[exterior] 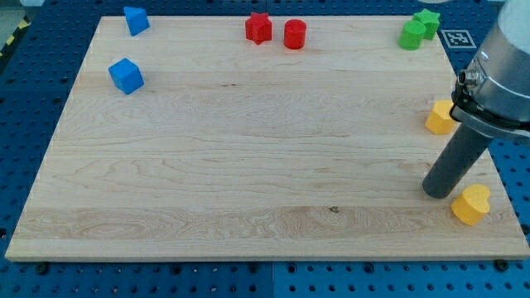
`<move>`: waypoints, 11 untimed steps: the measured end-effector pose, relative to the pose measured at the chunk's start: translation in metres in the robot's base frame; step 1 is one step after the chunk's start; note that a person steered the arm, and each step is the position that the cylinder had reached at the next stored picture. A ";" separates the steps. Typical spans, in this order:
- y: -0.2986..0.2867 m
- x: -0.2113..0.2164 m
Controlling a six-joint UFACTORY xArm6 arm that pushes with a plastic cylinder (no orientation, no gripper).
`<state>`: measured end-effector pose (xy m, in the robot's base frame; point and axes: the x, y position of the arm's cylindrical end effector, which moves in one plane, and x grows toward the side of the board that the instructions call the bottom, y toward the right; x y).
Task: Move the yellow hexagon to the bottom center
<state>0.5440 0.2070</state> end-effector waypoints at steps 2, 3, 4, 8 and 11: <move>0.033 0.020; 0.021 -0.003; -0.021 -0.041; -0.050 -0.093; 0.051 -0.170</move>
<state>0.3739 0.2578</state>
